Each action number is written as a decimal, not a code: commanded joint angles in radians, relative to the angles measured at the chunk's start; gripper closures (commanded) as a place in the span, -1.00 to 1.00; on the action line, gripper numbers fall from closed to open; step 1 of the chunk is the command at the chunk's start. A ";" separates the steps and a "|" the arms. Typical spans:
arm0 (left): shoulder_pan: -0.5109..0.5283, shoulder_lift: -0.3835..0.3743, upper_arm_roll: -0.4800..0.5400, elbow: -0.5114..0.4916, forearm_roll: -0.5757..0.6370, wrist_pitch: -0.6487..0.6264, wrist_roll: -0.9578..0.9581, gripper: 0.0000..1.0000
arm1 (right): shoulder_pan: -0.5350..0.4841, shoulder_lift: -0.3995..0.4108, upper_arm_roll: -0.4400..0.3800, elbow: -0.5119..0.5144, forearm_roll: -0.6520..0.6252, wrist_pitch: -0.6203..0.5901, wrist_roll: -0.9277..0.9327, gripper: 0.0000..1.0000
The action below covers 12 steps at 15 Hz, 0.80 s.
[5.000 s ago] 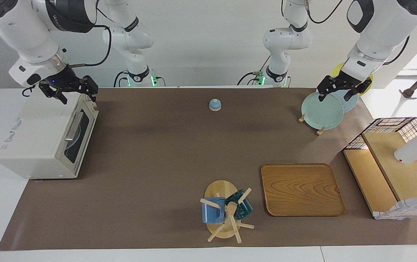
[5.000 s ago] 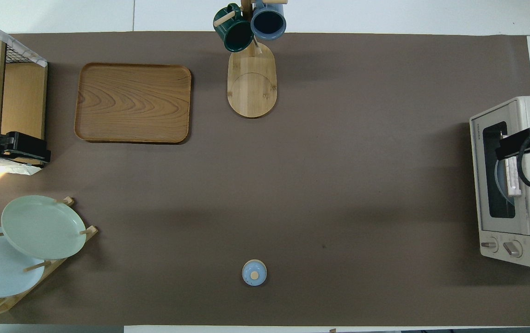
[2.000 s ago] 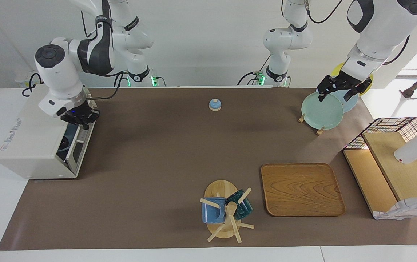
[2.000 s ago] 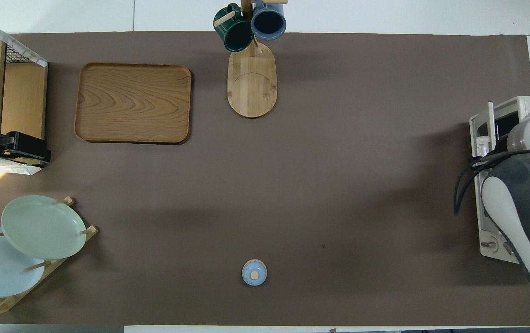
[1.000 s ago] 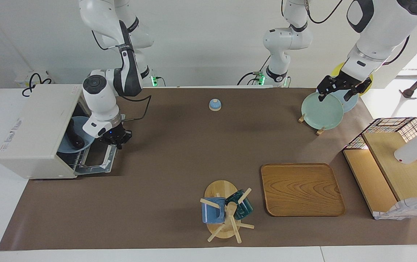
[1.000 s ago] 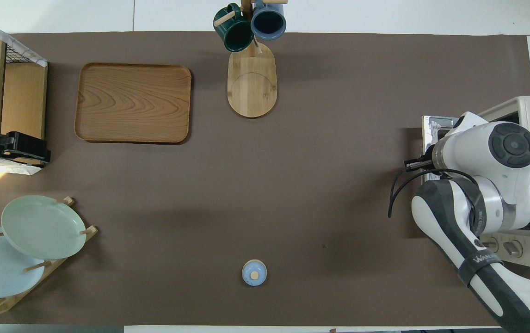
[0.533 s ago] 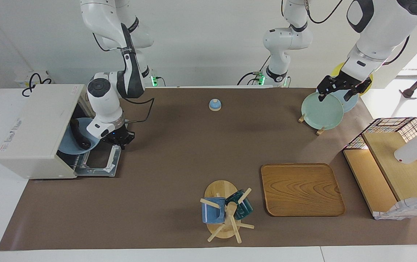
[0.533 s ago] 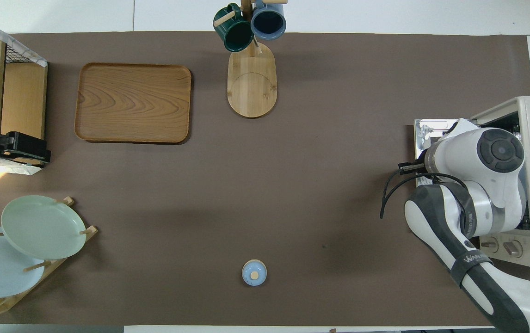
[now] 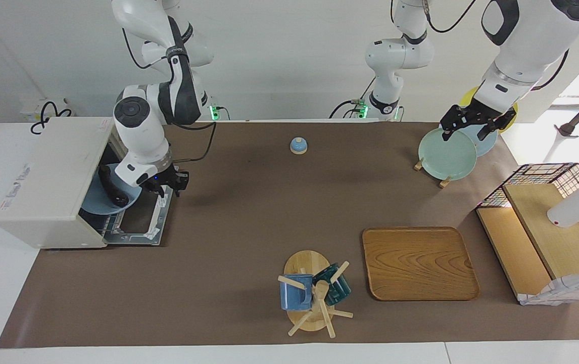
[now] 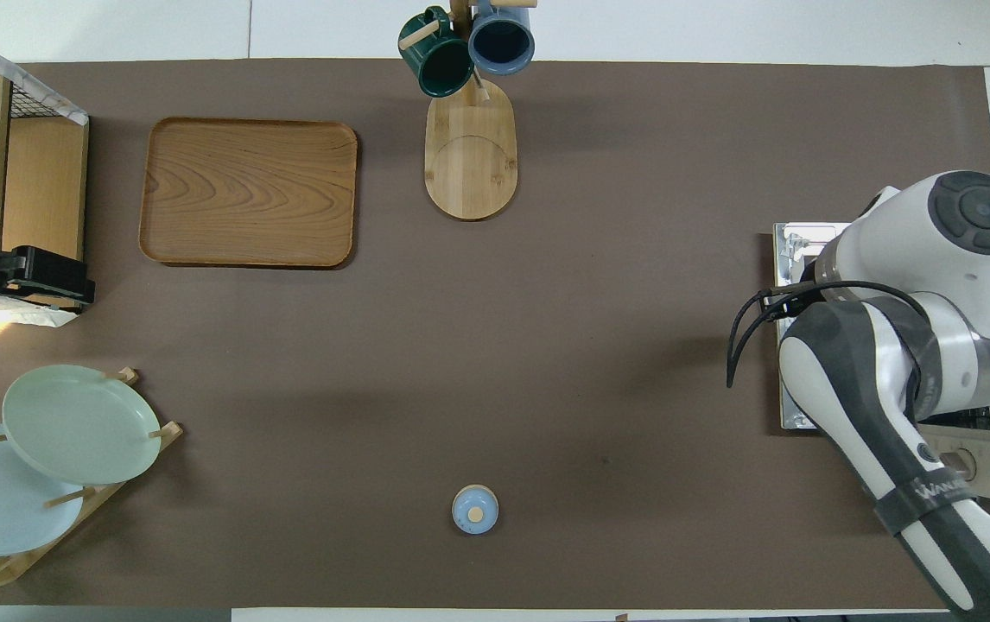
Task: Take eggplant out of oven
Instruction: 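Pull the oven door down and open with the right gripper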
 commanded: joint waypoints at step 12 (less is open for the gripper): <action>0.013 -0.003 -0.011 0.011 -0.003 -0.019 -0.008 -1.00 | -0.203 -0.085 0.001 -0.147 0.002 0.093 -0.223 -0.08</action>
